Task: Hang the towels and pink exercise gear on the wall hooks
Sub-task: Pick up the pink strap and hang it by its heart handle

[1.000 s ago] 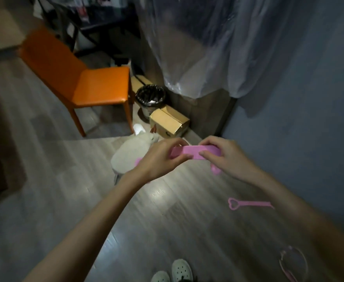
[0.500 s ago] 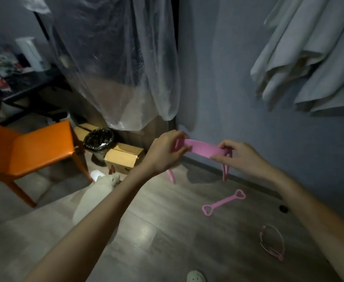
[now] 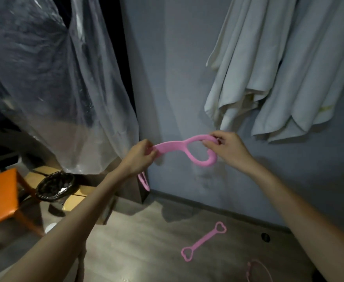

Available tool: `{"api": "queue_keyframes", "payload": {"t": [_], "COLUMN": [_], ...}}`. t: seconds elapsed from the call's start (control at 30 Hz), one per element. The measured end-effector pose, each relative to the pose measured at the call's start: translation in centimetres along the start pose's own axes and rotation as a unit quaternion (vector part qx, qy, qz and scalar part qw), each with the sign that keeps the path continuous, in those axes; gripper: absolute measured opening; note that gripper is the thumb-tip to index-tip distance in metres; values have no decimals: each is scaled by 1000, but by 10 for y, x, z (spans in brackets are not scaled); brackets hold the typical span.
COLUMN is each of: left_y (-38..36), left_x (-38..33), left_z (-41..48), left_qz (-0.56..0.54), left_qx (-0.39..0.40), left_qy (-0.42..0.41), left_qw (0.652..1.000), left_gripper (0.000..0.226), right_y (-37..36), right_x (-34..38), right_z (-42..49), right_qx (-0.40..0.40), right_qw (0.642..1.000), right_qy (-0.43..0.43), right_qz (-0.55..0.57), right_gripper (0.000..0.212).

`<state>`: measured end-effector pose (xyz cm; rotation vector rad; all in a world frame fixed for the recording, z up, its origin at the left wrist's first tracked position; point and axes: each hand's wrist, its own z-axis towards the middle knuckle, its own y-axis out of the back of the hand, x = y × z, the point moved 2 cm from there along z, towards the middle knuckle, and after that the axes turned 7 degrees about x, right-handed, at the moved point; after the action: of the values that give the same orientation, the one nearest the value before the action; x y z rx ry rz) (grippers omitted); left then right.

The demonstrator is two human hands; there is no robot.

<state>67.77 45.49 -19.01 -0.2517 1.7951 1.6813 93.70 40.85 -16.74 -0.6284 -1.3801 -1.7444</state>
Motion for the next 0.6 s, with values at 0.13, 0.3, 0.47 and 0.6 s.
{"api": "queue_keyframes", "payload": {"t": [0.13, 0.3, 0.47, 0.6], "left_y": [-2, 8, 37, 73], "left_x": [-18, -55, -80, -93], "left_z": [42, 91, 152, 201], "left_qz": [-29, -168, -246, -333], "left_qx": [79, 42, 28, 104], "left_qy": [-4, -121, -193, -222], "left_qw": [996, 977, 949, 910], "left_gripper": [60, 36, 47, 41], "right_y": [23, 42, 62, 76], "right_x": [24, 56, 73, 86], "right_z": [57, 127, 190, 233], "right_qx": [-10, 29, 3, -84], "right_qw": [996, 966, 959, 968], "right_qy": [67, 170, 180, 153], "right_qz": [-66, -191, -219, -178], "right_gripper": [12, 10, 17, 25]}}
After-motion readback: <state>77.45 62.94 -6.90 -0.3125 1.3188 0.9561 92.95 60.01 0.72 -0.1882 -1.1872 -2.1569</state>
